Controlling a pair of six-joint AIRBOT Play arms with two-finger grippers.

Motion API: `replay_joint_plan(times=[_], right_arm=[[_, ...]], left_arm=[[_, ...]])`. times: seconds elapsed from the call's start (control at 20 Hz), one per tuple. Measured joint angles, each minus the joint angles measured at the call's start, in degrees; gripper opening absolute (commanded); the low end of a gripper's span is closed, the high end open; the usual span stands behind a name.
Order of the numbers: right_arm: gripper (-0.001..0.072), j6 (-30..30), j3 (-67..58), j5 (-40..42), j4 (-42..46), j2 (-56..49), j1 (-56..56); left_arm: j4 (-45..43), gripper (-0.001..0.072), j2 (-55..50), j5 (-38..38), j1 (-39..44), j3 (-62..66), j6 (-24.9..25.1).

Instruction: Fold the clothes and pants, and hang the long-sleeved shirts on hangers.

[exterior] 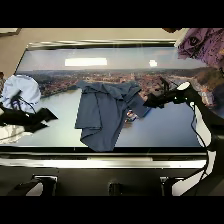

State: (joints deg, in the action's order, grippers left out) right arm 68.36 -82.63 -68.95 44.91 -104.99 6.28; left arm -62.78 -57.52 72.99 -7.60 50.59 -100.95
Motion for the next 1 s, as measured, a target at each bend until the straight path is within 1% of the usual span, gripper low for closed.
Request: replay_joint_plan(times=[0.15,0.3,0.45,0.65,0.8,1.0], right_arm=[[0.0032,0.3,0.0,-0.5,-0.2,2.0,0.0],[0.0032,1.4,0.0,-1.7,-0.2,3.5,0.0],[0.0032,2.2,0.0,-3.5,-0.3,4.3,0.0],[0.0032,2.7,0.0,-4.9,-0.3,5.4,0.0],[0.0032,2.8,0.0,-5.1,-0.3,6.3,0.0],[0.0032,2.8,0.0,-5.2,-0.2,7.0,0.0]], left_arm=[[9.6,0.07,0.3,-7.0,4.6,-10.6,2.2],[15.3,0.07,-0.4,-13.4,12.3,-17.2,2.5],[18.2,0.07,-2.4,-18.6,20.0,-20.0,0.4],[21.3,0.07,-5.9,-22.4,26.9,-21.2,-1.3],[22.9,0.07,-7.8,-24.7,29.8,-21.5,-1.7],[25.2,0.0696,-10.3,-28.1,31.2,-21.5,-2.1]])
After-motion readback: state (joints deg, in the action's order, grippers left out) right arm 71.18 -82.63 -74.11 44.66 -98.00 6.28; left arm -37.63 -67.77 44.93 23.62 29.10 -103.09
